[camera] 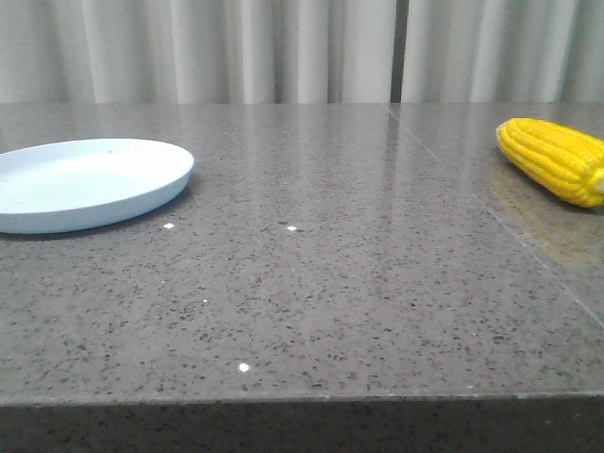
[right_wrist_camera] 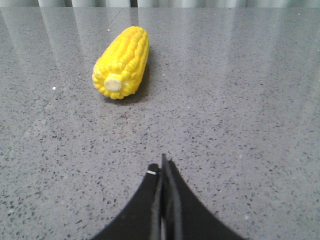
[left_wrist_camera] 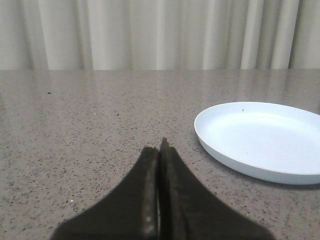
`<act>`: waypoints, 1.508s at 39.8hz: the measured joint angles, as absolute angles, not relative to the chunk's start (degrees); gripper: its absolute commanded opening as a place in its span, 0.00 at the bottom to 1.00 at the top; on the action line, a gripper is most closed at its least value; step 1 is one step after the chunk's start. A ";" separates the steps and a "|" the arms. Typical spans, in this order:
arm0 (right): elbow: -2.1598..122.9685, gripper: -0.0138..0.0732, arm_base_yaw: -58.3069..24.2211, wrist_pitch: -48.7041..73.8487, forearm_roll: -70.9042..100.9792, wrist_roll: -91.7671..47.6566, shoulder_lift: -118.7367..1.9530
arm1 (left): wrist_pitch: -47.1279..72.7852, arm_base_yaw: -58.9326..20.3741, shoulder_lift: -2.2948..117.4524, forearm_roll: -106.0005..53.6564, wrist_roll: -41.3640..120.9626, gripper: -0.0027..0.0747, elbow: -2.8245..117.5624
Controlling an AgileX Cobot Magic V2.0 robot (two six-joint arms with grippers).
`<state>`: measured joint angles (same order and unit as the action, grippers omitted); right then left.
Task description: Place corn on plate with both arms
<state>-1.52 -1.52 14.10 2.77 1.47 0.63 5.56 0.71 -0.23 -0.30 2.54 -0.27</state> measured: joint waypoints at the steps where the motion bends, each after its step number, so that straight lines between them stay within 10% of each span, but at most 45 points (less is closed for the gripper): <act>1: -1.52 0.03 -1.52 13.93 2.77 1.47 0.63 | 5.56 0.71 -0.23 -0.30 2.54 0.01 -0.27; 22: 8.15 0.03 -1.52 5.48 2.77 1.47 0.63 | -2.78 0.71 -0.23 -0.30 2.54 0.01 5.07; 42: 31.90 0.08 -1.52 23.18 2.77 1.47 -21.77 | 19.36 0.71 22.96 -0.30 4.06 0.02 28.34; 45: 31.90 0.21 -1.52 23.44 2.77 1.47 -22.03 | 19.52 0.71 23.26 -0.30 4.11 0.13 28.34; 54: 32.04 0.73 -1.52 23.53 2.77 1.47 -22.03 | 19.18 0.71 23.26 -0.30 4.38 0.86 28.39; 60: 32.04 0.76 -1.52 23.53 2.77 1.47 -22.03 | 19.03 0.71 23.26 -0.30 4.47 0.90 28.39</act>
